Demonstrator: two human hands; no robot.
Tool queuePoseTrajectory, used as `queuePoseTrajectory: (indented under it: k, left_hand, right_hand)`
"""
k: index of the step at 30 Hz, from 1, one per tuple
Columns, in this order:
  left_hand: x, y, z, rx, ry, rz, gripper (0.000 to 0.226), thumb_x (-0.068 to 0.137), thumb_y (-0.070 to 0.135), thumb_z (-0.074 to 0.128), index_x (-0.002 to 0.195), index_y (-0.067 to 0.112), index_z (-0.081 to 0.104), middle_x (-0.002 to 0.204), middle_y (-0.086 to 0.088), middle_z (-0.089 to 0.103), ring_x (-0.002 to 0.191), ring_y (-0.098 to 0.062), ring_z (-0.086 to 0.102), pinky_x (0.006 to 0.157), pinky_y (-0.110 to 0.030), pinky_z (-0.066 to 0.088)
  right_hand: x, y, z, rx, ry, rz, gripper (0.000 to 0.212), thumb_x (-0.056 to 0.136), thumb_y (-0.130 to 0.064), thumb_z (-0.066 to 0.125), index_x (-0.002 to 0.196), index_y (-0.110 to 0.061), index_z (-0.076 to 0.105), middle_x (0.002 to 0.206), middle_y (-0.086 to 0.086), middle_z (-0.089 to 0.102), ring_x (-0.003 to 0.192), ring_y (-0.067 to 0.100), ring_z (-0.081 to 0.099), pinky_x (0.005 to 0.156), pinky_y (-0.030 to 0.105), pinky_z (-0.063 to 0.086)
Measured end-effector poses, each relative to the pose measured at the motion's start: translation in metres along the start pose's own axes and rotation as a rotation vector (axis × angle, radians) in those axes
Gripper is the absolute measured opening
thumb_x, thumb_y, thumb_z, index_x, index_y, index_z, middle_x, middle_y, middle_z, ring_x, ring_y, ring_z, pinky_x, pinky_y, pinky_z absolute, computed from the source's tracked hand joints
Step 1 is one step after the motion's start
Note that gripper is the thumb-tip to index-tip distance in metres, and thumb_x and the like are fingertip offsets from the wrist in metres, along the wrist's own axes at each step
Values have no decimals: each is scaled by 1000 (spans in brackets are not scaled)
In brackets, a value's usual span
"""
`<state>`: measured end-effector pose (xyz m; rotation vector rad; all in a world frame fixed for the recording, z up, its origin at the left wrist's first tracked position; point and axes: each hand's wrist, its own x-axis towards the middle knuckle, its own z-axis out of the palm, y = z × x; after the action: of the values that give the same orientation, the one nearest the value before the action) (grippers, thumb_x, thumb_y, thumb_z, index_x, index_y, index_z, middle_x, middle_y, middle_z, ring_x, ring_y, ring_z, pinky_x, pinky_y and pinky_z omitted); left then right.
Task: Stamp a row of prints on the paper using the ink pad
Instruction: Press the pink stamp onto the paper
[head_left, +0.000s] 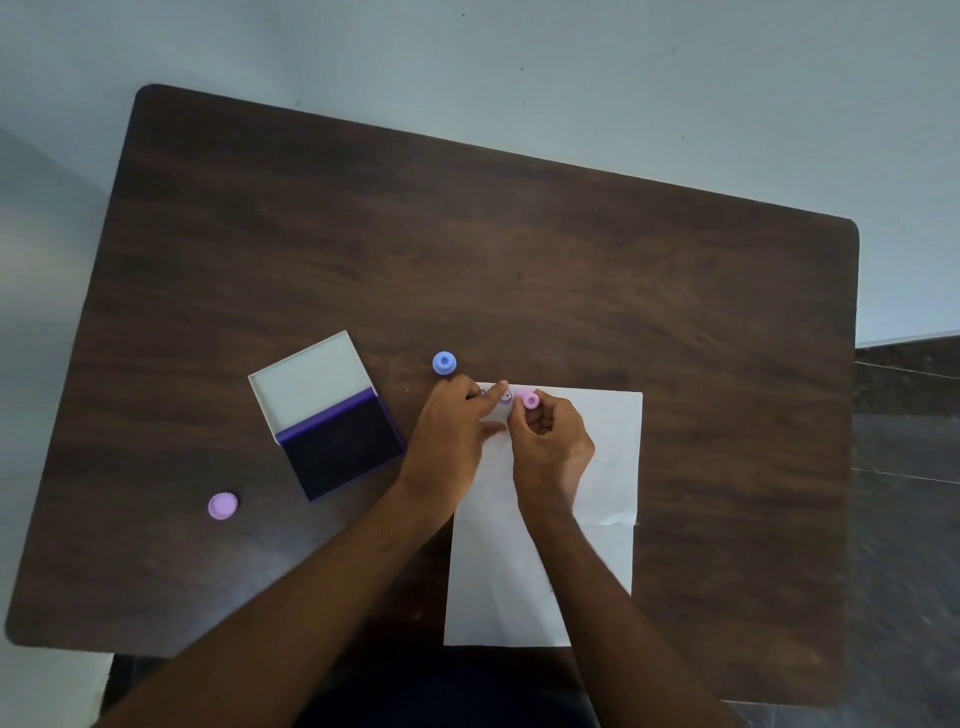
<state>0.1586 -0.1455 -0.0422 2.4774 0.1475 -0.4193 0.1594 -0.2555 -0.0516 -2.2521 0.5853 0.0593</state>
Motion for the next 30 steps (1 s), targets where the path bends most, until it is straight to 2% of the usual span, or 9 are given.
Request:
queuePoseTrajectory:
  k: [4,7,9,11,14,17,21,25,30]
  left_hand:
    - [-1,2,0,-33,6,-14,53,84,27,68,134,19,52,127,-11,60,115,-26,56,104,-33,41]
    - [0,2,0,-45,6,-7,52,84,25,69,133,18,53,125,-10,61,113,-26,57,103,-35,44]
    - [1,2,0,-32,-1,-7,52,84,26,69,133,18,53,127,-10,60,114,-25,57,105,-34,43]
    - [1,2,0,-53,12,-23,52,82,26,71,131,17,56,125,-12,61,112,-26,58,102,-34,44]
    - [0,4,1,-52,39,-24,53,75,23,79,123,13,62,116,-14,66,104,-29,63,95,-37,48]
    - [-1,6,1,-82,60,-51,51,69,19,83,116,7,65,109,-17,68,97,-32,66,91,-39,50]
    - [0,8,-1,-54,52,-73,52,70,21,82,116,5,65,112,-18,68,99,-34,66,94,-40,48]
    - [1,9,-4,-35,30,-77,53,74,25,79,120,6,62,117,-17,65,105,-32,63,99,-38,45]
    - [-1,9,-6,-32,27,-50,53,76,27,77,122,6,61,118,-17,65,107,-31,62,99,-36,44]
  right_hand:
    - [1,0,-3,-8,-14,-5,18,83,-30,72,95,-17,68,85,-9,65,63,1,56,61,-1,38]
    - [3,-5,-5,-18,-29,-17,11,83,-29,73,85,-23,64,75,-15,58,58,2,55,50,-1,39]
    - [7,-8,-6,-43,-51,-19,16,83,-30,72,77,-27,58,68,-16,56,54,5,54,50,0,40]
    - [12,-11,-8,-98,-80,1,20,84,-32,72,74,-27,55,64,-18,53,53,7,54,41,5,36]
    - [15,-12,-9,-119,-106,21,20,82,-32,73,72,-26,57,63,-15,56,53,8,55,42,4,31]
    - [15,-12,-9,-99,-106,15,20,82,-31,73,72,-24,57,64,-13,58,52,8,55,43,3,38]
    - [14,-16,-11,-100,-112,17,20,81,-30,74,72,-25,57,62,-17,55,52,8,55,39,4,34]
    - [13,-19,-13,-107,-124,13,20,81,-28,74,72,-23,57,64,-12,58,52,9,55,46,5,32]
    - [16,-26,-15,-135,-157,46,24,83,-29,73,71,-21,53,65,-9,56,52,11,52,48,11,32]
